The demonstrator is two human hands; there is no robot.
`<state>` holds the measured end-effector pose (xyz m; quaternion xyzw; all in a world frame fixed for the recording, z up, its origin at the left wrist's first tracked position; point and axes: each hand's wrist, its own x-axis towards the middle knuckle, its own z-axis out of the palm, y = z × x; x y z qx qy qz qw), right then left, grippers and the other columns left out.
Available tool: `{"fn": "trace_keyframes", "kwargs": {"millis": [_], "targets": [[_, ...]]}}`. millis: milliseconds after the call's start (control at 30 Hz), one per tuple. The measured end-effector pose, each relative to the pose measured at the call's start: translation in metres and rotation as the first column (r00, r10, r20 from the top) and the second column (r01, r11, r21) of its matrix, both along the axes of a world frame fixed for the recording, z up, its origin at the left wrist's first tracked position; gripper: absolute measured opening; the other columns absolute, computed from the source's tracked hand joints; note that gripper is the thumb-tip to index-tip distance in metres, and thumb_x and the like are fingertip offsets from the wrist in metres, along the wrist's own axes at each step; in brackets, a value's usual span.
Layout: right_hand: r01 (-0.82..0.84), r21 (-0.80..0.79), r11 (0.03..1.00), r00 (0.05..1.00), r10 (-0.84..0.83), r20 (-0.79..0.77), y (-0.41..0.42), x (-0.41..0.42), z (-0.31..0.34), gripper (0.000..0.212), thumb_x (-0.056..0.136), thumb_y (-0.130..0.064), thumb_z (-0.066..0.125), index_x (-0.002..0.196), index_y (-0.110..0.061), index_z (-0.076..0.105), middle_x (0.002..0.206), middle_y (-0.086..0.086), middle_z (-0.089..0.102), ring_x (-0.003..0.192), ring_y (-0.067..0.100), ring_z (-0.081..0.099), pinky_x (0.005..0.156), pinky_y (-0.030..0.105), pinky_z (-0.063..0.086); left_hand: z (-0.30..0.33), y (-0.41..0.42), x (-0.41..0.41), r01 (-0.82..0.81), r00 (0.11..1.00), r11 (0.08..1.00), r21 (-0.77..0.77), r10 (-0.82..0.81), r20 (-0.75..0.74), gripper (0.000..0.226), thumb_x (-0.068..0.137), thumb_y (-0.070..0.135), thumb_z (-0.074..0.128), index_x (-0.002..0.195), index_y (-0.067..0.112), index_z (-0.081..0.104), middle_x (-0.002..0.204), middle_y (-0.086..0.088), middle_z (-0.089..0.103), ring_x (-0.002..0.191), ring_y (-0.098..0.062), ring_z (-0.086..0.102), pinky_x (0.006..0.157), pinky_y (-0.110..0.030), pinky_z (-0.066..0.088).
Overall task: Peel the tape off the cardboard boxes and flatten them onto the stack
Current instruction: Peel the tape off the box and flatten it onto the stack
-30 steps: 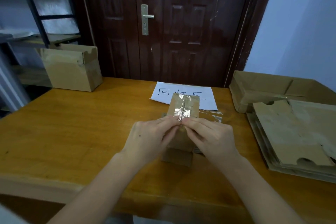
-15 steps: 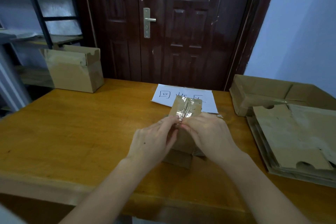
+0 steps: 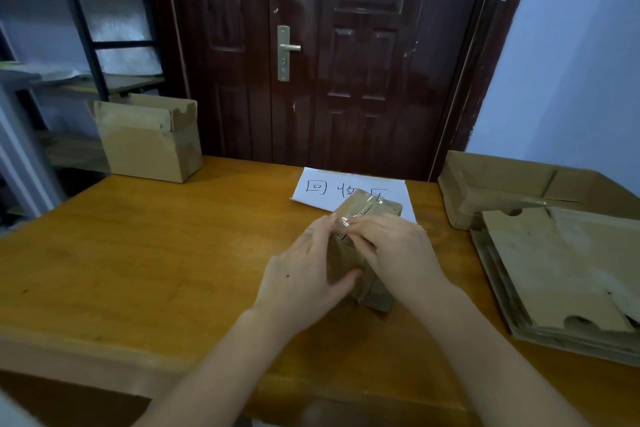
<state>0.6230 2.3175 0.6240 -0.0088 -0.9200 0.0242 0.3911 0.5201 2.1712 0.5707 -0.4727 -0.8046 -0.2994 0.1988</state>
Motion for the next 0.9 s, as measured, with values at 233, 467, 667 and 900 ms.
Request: {"fn": "trace_keyframes", "kwargs": {"millis": [233, 467, 667, 900], "targets": [[-0.018, -0.279, 0.960, 0.932, 0.117, 0.342, 0.008, -0.006, 0.018, 0.021, 0.101, -0.035, 0.058, 0.103, -0.024, 0.076, 0.098, -0.012, 0.071, 0.098, 0.006, 0.055, 0.085, 0.031, 0.048, -0.006, 0.005, 0.010, -0.046, 0.999, 0.998, 0.043, 0.047, -0.006, 0.087, 0.085, 0.077, 0.057, 0.154, 0.029, 0.034, 0.157, 0.009, 0.046, 0.141, -0.007, 0.046, 0.087, -0.014, 0.045], [0.123, -0.597, 0.792, 0.952, 0.076, 0.298, 0.006, -0.014, 0.026, 0.030, 0.085, -0.018, 0.081, 0.108, -0.035, 0.075, 0.085, -0.015, 0.073, 0.081, 0.000, 0.065, 0.074, 0.012, 0.051, -0.006, 0.017, 0.013, -0.081, 0.996, 0.991, 0.102, 0.077, 0.049, 0.086, 0.071, 0.077, 0.072, 0.138, 0.030, 0.043, 0.130, 0.014, 0.067, 0.108, -0.004, 0.068, 0.080, -0.014, 0.045], [0.219, -0.262, 0.940, 0.963, -0.165, 0.211, 0.003, -0.024, 0.025, 0.018, 0.093, -0.010, 0.069, 0.106, -0.022, 0.074, 0.092, -0.008, 0.067, 0.086, 0.008, 0.060, 0.077, 0.027, 0.054, -0.012, 0.024, 0.009, -0.134, 0.990, 0.987, 0.085, 0.138, -0.036, 0.074, 0.068, 0.077, 0.071, 0.120, 0.029, 0.048, 0.109, 0.015, 0.068, 0.089, -0.006, 0.067, 0.074, -0.023, 0.052], [0.100, -0.359, 0.928, 0.984, -0.040, 0.171, 0.017, -0.025, 0.016, 0.027, 0.096, -0.020, 0.068, 0.120, -0.031, 0.073, 0.085, -0.031, 0.058, 0.087, -0.006, 0.060, 0.081, 0.009, 0.045, -0.015, 0.025, 0.002, -0.102, 0.995, 0.992, 0.070, 0.100, 0.031, 0.080, 0.068, 0.072, 0.067, 0.130, 0.026, 0.045, 0.133, 0.012, 0.057, 0.104, -0.008, 0.062, 0.086, -0.026, 0.051]]}}
